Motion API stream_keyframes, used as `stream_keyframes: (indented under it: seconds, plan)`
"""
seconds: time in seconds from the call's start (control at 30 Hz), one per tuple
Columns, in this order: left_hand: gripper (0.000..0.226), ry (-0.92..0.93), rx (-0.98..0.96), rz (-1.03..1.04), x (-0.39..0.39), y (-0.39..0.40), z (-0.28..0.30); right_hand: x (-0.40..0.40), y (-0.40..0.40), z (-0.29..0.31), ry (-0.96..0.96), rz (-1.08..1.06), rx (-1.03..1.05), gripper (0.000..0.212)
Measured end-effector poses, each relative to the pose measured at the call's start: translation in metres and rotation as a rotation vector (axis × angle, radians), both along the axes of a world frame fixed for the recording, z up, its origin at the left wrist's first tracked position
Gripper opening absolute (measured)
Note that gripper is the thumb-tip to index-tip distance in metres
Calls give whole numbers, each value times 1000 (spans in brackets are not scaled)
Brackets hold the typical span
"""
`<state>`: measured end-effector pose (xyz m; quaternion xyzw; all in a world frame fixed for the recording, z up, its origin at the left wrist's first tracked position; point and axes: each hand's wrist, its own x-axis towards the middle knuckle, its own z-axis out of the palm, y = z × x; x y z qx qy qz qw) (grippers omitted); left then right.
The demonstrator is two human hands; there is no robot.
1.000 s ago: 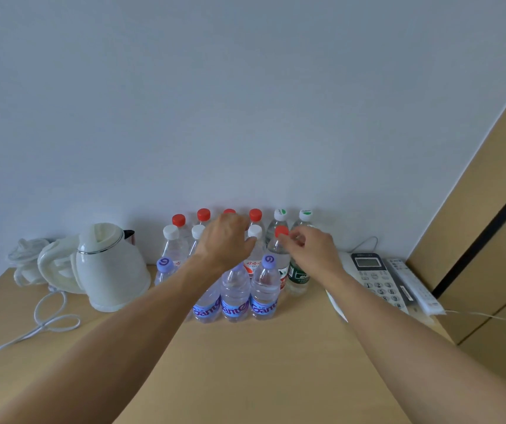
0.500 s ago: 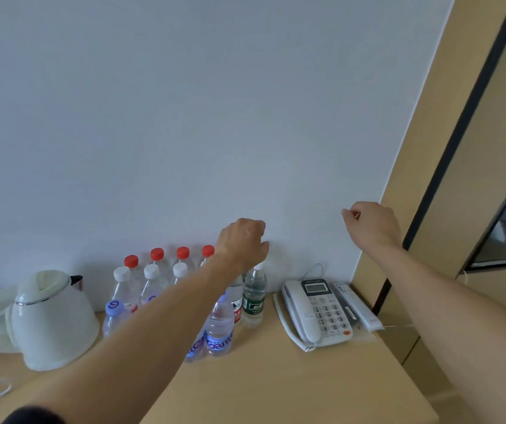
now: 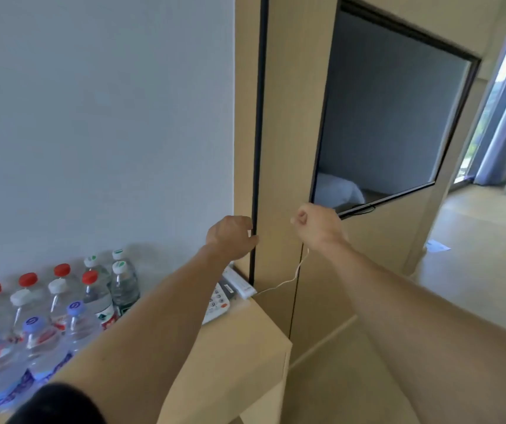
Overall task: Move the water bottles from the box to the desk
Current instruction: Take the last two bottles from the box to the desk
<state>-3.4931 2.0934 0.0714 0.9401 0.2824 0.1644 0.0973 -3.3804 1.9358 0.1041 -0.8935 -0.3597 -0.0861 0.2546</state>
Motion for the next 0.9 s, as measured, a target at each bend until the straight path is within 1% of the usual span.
stream_keyframes:
  seconds: [0.13, 0.33, 0.5, 0.6, 0.7, 0.8, 0.9]
  plan:
    - [43, -1, -30, -148, 64, -81, -1, 39, -91, -7, 29, -121, 25, 20]
    - [47, 48, -42, -379, 157, -206, -10, 82, -240, -31, 29, -331, -37, 44]
    - [51, 37, -72, -589, 221, -302, -14, 108, -344, -48, 67, -531, -87, 51]
    - [55, 44, -79, -687, 257, -348, -19, 126, -390, -59, 98, -649, -99, 54]
    - [56, 67, -41, -759, 294, -382, -27, 149, -422, -69, 140, -732, -111, 56]
    - [56, 100, 7, -808, 339, -400, -36, 181, -442, -77, 168, -789, -116, 56]
    - [59, 168, 58, -839, 398, -407, -44, 224, -452, -86, 184, -841, -175, 56]
